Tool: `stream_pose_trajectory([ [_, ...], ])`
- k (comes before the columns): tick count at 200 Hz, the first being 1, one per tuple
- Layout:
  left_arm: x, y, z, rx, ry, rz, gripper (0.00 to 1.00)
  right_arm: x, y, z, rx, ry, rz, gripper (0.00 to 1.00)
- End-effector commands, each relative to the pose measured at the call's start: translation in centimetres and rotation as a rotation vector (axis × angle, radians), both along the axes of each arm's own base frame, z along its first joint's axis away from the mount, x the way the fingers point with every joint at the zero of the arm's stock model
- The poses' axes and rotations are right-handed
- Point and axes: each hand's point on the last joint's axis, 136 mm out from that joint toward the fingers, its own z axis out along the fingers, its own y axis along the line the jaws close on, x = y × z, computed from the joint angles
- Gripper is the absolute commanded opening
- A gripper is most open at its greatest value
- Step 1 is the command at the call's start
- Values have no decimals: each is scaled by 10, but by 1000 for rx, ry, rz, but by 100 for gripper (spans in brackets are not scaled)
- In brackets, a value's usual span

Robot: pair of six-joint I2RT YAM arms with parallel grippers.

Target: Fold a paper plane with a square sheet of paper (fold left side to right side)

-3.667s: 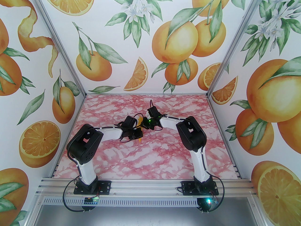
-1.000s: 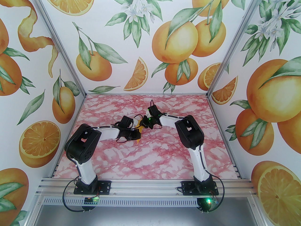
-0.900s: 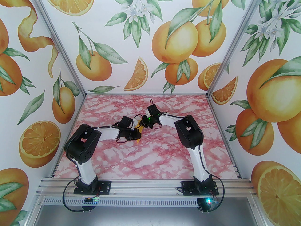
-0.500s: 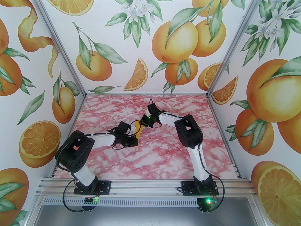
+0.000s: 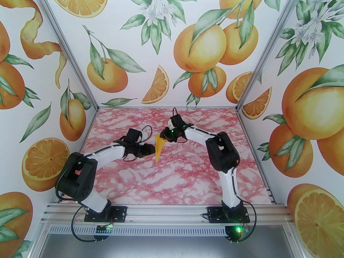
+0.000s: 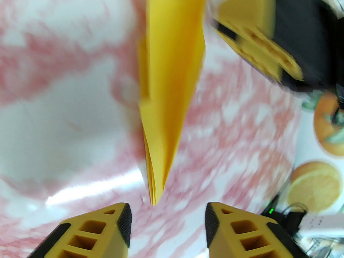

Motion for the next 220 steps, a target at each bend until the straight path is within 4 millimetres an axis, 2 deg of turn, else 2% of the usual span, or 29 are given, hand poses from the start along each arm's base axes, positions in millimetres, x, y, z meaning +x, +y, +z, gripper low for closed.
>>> stream_pose_trajectory([
  [1, 22, 9, 10, -2, -38, 58, 80, -12, -16, 5, -112, -24, 2, 41],
  [14, 29, 19, 10, 11, -46, 91, 94, -17, -22, 2, -176, -30, 2, 50],
  [24, 34, 28, 9, 16, -49, 123, 100, -20, -25, 0, -227, -38, 12, 51],
  [40, 39, 42, 5, 32, -44, 167, 100, -26, -25, -3, -303, -47, 27, 53],
  [53, 41, 50, 4, 35, -41, 188, 100, -30, -23, -4, -364, -63, 45, 60],
  [64, 42, 56, 4, 38, -45, 200, 100, -32, -19, -4, -404, -79, 58, 61],
  [71, 42, 58, 3, 44, -44, 208, 100, -37, -17, -11, -432, -72, 79, 61],
  [78, 41, 61, 1, 47, -42, 216, 100, -33, -12, -5, -447, -91, 80, 62],
  [104, 38, 61, -4, 44, -32, 218, 100, -36, -2, -14, -508, -91, 108, 66],
  [132, 36, 59, -6, 32, -33, 208, 100, -34, 7, -25, -542, -65, 118, 66],
  [157, 33, 56, -8, 31, -26, 199, 100, -31, 3, -31, -582, -49, 102, 61],
  [193, 31, 51, -8, 55, -34, 178, 100, -32, -9, -28, -607, -50, 73, 42],
  [220, 30, 43, -8, 81, -41, 149, 100, -36, -18, -26, -570, -49, 42, 35],
])
